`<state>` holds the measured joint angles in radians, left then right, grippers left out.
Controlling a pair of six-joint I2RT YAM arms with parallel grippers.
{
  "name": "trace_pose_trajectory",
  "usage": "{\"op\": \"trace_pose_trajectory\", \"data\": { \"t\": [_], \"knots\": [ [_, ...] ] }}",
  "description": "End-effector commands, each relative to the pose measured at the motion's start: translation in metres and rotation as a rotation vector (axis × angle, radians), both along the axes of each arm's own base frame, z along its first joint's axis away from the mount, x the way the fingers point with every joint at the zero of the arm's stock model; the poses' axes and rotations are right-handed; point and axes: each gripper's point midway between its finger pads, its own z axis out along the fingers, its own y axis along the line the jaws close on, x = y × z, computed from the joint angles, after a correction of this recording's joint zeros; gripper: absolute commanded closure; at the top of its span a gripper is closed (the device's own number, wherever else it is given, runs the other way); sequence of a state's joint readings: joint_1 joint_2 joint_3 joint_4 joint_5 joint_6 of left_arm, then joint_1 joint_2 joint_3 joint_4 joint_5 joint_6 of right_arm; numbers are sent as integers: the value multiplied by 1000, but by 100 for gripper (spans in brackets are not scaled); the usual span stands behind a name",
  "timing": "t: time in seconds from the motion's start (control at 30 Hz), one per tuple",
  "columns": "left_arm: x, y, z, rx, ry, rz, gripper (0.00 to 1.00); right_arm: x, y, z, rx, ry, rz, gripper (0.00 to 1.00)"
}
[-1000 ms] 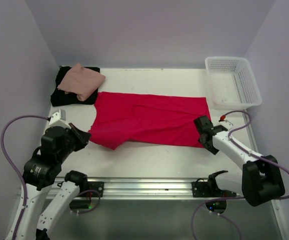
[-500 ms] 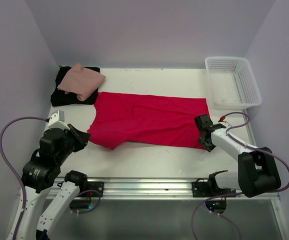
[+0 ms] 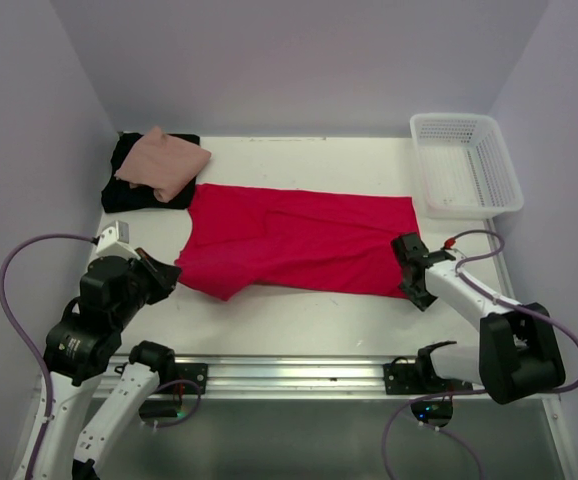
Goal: Fold and stack the t-shirts
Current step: Fold the tshirt
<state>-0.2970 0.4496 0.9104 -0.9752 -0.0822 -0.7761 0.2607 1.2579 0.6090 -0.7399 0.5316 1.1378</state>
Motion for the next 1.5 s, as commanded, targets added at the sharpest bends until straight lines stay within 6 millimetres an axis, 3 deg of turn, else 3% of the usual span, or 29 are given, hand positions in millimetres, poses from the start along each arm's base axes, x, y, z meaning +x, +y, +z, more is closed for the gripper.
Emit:
{"op": "trace_pose_trajectory", "data": {
  "t": [0.0, 0.33, 0.37, 0.47, 0.53, 0.73, 0.83, 1.23, 1.47],
  "knots": [
    [1, -2, 4, -19, -17, 4, 100, -3, -8, -1, -34, -8, -45, 57],
    [-5, 4, 9, -16, -26, 22, 100, 16, 0, -9, -23, 18, -49, 61],
    [-5, 4, 10, -15, -28, 23, 100, 18, 0, -9, -23, 16, -47, 64],
    [-6, 4, 9, -16, -25, 23, 100, 18, 0, -12, -24, 22, -43, 90],
    [-6, 5, 9, -16, -25, 25, 100, 18, 2, -14, -13, 21, -36, 99],
    [-7, 5, 11, -15, -31, 27, 100, 18, 5, -15, 3, 22, -20, 100],
    [-7, 6, 13, -17, -39, 31, 100, 20, 9, -7, 29, -8, 18, 100],
    [-10, 14, 44, -26, -117, 66, 100, 20, 16, 65, 89, -232, 190, 100],
    [-3, 26, 42, 24, -125, 119, 100, 33, 11, 81, 31, -231, 227, 100]
  ]
}}
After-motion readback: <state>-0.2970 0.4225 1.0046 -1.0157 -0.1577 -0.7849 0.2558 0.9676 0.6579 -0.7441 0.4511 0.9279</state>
